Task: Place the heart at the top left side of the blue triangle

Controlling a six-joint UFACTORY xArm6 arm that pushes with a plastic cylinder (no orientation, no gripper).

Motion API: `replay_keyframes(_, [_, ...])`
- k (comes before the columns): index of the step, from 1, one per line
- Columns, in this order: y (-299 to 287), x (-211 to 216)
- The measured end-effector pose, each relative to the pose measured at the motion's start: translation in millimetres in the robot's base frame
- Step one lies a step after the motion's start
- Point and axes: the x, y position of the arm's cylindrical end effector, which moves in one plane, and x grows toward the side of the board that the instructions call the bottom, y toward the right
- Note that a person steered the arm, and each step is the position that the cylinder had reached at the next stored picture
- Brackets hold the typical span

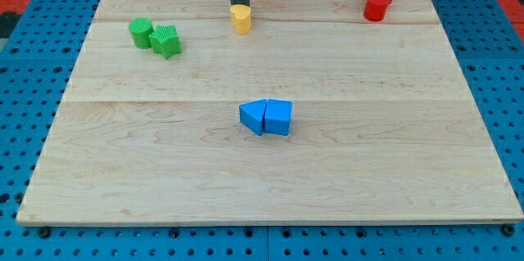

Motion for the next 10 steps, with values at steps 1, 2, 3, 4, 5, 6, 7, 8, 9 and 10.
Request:
replay_keyframes(1, [20, 12])
replay_keyframes(2, [31, 17])
replay_keyframes(3, [34, 5])
replay_keyframes(4, [-46, -9])
replay_keyframes(5, [-67, -46])
replay_keyframes(6, [-59, -46])
replay_keyframes(7, [-17, -45])
replay_keyframes(8, [23, -25])
replay_keyframes(9, [23, 33])
replay_keyframes(10, [22, 99])
